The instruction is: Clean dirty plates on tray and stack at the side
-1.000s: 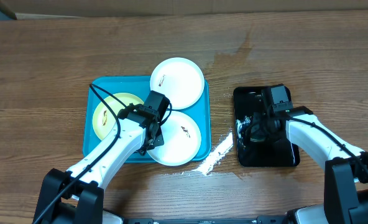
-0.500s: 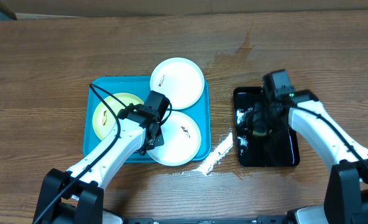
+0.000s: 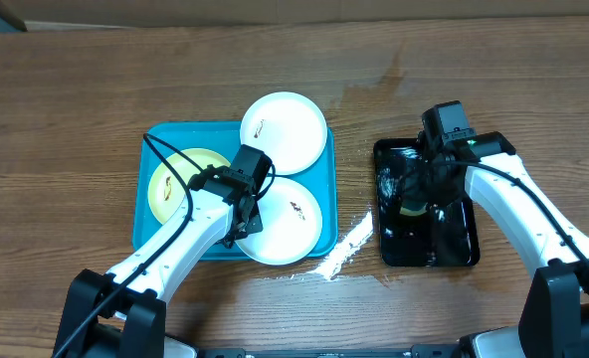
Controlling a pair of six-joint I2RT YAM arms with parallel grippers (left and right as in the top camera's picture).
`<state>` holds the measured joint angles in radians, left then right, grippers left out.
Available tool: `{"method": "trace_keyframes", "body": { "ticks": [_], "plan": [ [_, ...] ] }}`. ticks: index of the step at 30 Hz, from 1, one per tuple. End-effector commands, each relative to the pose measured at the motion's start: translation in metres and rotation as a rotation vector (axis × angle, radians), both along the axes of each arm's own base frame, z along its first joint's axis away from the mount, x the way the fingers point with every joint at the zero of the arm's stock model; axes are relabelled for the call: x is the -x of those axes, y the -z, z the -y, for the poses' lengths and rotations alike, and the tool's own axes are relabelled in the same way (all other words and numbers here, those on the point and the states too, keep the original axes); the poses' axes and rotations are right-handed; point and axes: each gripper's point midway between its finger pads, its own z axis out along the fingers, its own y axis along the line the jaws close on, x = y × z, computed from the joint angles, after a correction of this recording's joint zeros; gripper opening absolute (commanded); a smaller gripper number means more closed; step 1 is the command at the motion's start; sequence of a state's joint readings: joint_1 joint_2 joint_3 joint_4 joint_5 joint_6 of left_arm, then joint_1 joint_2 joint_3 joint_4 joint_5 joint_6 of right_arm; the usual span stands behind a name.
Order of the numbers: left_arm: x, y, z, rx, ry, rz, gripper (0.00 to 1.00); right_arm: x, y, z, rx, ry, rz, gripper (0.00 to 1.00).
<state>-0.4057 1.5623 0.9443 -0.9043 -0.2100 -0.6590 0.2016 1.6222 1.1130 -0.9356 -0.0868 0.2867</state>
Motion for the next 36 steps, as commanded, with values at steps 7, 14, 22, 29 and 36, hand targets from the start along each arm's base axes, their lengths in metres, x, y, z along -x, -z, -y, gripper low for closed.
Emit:
{"method": "trace_keyframes", "body": {
  "ticks": [7, 14, 22, 29, 36],
  "plan": [
    [-0.006, -0.008, 0.003, 0.014, 0.002, 0.030, 0.04, -0.001, -0.012, -0.004, -0.045, -0.003, 0.011, 0.04],
    [-0.005, -0.008, 0.003, 0.012, 0.002, 0.024, 0.04, 0.003, -0.028, -0.036, -0.243, -0.085, -0.008, 0.04],
    [-0.004, -0.007, 0.008, 0.044, 0.004, 0.016, 0.04, 0.009, -0.056, -0.091, -0.492, -0.218, 0.009, 0.04],
    [-0.004, -0.007, 0.010, 0.057, 0.005, 0.014, 0.04, 0.028, -0.048, -0.145, -0.457, -0.402, 0.027, 0.04],
    [-0.003, -0.006, 0.010, 0.055, 0.005, 0.011, 0.04, 0.039, -0.020, -0.166, -0.278, -0.512, 0.046, 0.04]
  ]
}}
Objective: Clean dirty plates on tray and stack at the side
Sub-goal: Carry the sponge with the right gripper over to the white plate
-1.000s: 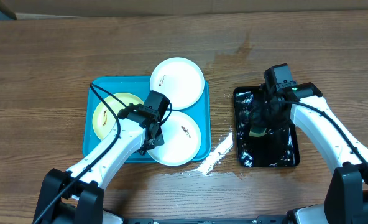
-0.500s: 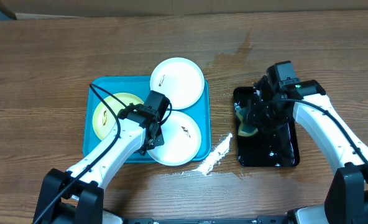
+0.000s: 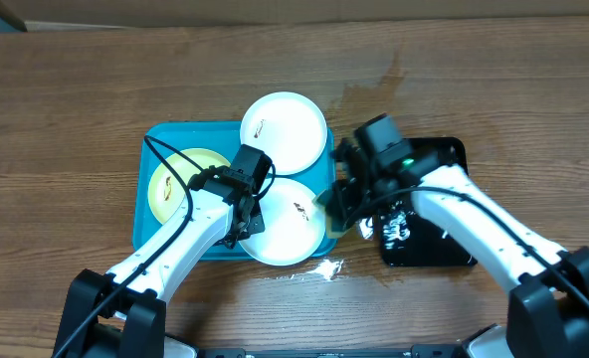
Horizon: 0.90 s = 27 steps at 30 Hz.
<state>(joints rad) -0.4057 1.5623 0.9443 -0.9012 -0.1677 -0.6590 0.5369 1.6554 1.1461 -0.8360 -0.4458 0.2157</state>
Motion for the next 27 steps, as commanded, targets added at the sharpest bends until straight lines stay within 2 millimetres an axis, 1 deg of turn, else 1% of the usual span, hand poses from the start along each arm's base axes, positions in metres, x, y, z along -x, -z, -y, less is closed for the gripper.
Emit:
{"method": "trace_keyframes", "body": {
  "ticks": [1, 7, 9, 12, 16, 19, 27],
  "plan": [
    [-0.005, -0.008, 0.003, 0.015, 0.002, 0.025, 0.05, -0.010, 0.003, -0.007, 0.061, -0.048, 0.089, 0.04],
    [-0.005, -0.008, 0.003, 0.015, 0.002, 0.024, 0.04, -0.002, 0.023, -0.033, 0.054, -0.204, 0.135, 0.04],
    [-0.004, -0.008, 0.003, 0.014, 0.002, 0.021, 0.04, -0.003, 0.028, -0.043, 0.038, -0.223, 0.150, 0.04],
    [-0.003, -0.008, 0.003, 0.013, 0.002, 0.017, 0.04, -0.007, 0.030, -0.055, 0.015, -0.238, 0.179, 0.04],
    [-0.002, -0.007, 0.003, 0.017, 0.003, 0.011, 0.04, -0.011, 0.028, -0.060, -0.002, -0.248, 0.210, 0.04],
    [-0.002, -0.007, 0.003, 0.017, 0.003, 0.011, 0.04, -0.011, 0.029, -0.061, -0.002, -0.289, 0.235, 0.04],
    [-0.002, -0.007, 0.003, 0.016, 0.009, 0.008, 0.04, -0.009, 0.032, -0.061, -0.004, -0.302, 0.243, 0.04]
  ]
}}
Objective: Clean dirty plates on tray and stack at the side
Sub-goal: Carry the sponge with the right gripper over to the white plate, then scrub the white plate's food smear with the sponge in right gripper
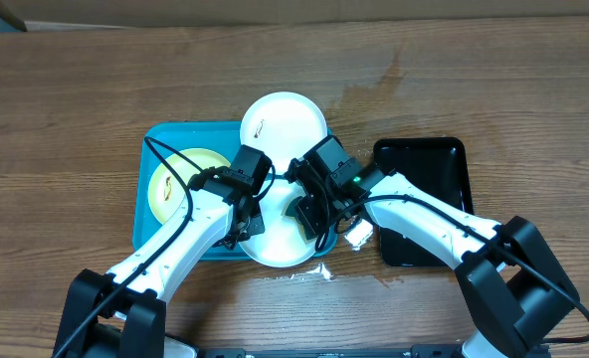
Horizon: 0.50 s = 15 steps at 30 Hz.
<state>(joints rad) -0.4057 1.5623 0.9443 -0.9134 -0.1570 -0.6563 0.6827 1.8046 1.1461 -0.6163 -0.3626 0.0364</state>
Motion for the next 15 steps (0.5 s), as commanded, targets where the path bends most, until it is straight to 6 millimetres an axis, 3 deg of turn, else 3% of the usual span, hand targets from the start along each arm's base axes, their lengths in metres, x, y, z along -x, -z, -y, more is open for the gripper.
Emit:
{"method": "trace_keyframes", "body": {
  "ticks": [1, 10, 15],
  "plan": [
    [-0.005, -0.008, 0.002, 0.011, 0.006, 0.023, 0.04, -0.005, -0.009, -0.009, -0.033, -0.032, 0.047, 0.04],
    [-0.005, -0.008, 0.002, 0.010, 0.006, 0.022, 0.04, 0.017, 0.013, -0.031, -0.021, -0.109, 0.040, 0.04],
    [-0.004, -0.008, 0.002, 0.009, 0.006, 0.018, 0.04, 0.018, 0.032, -0.029, 0.039, -0.109, 0.048, 0.04]
  ]
}}
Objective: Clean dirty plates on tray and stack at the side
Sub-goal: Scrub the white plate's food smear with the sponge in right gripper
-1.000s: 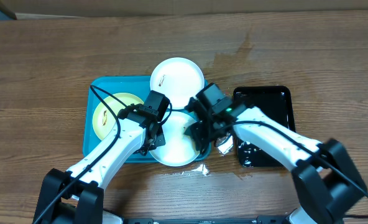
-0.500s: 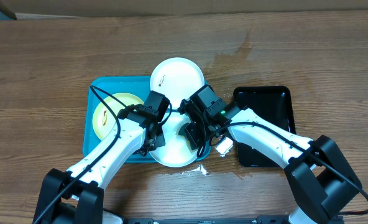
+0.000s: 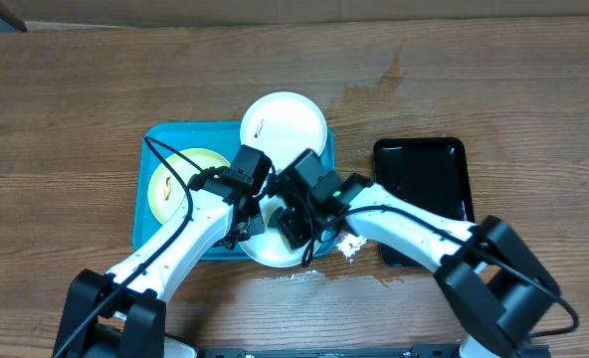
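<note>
A blue tray (image 3: 156, 138) holds a white plate (image 3: 283, 121) at the back, a yellow-green plate (image 3: 173, 185) at the left and a front white plate (image 3: 271, 249). My left gripper (image 3: 241, 227) sits at the front plate's left rim, its fingers closed over the edge. My right gripper (image 3: 294, 231) points down onto the middle of that plate. It is shut on a sponge that is mostly hidden beneath it.
A black tray (image 3: 424, 169) lies to the right of the blue one. White foam or crumbs (image 3: 352, 245) lie on the wood between the trays and by the front plate's edge. A damp stain (image 3: 372, 91) marks the table behind.
My right gripper has moved a little to the left, from the right part of the front plate to its middle. The left gripper and all plates have stayed put.
My right gripper was first down in the black tray while my left held the front plate's rim. Then the right was over the blue tray's right edge with a yellowish sponge. Then it was on the front plate's right side, and now on its middle.
</note>
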Controlling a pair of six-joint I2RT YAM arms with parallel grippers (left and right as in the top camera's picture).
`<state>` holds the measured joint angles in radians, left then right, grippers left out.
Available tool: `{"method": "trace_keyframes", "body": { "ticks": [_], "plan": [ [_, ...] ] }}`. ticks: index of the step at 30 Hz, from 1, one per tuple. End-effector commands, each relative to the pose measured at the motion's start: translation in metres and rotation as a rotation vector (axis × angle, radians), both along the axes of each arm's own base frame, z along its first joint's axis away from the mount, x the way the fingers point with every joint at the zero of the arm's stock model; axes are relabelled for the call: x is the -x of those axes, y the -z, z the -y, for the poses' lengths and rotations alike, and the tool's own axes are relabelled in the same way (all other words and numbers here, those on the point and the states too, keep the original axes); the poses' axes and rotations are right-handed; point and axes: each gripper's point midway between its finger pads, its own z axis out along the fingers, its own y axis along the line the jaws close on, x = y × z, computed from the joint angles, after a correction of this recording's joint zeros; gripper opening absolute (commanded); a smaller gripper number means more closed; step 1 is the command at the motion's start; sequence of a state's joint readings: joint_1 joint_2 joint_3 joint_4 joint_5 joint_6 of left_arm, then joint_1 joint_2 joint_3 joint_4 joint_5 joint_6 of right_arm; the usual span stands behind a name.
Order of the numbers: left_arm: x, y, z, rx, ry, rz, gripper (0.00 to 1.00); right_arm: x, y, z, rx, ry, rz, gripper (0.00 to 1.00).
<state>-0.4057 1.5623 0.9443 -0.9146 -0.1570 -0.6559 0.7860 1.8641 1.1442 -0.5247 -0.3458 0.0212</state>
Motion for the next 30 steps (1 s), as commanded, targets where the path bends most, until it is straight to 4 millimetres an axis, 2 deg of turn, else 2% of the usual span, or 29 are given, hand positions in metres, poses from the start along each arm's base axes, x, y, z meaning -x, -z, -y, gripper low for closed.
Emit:
{"method": "trace_keyframes", "body": {
  "ticks": [1, 9, 13, 16, 26, 30],
  "plan": [
    [-0.003, -0.008, 0.002, 0.009, 0.006, 0.017, 0.04, -0.001, 0.018, 0.006, 0.051, 0.003, 0.007, 0.04],
    [-0.001, -0.007, 0.001, 0.004, 0.006, 0.007, 0.04, -0.014, 0.048, 0.012, 0.120, 0.032, 0.042, 0.04],
    [-0.001, -0.007, 0.001, 0.004, 0.006, 0.006, 0.04, -0.027, 0.059, 0.020, 0.177, 0.062, 0.098, 0.04],
    [0.000, -0.007, 0.000, 0.002, 0.006, 0.003, 0.04, -0.035, 0.061, 0.028, 0.223, 0.100, 0.139, 0.04],
    [0.001, -0.007, 0.000, 0.003, 0.016, -0.002, 0.04, -0.038, 0.061, 0.029, 0.220, 0.114, 0.140, 0.04],
    [-0.002, -0.004, 0.006, 0.034, 0.017, 0.010, 0.04, -0.040, 0.060, 0.026, 0.209, 0.132, 0.142, 0.04]
  ]
}}
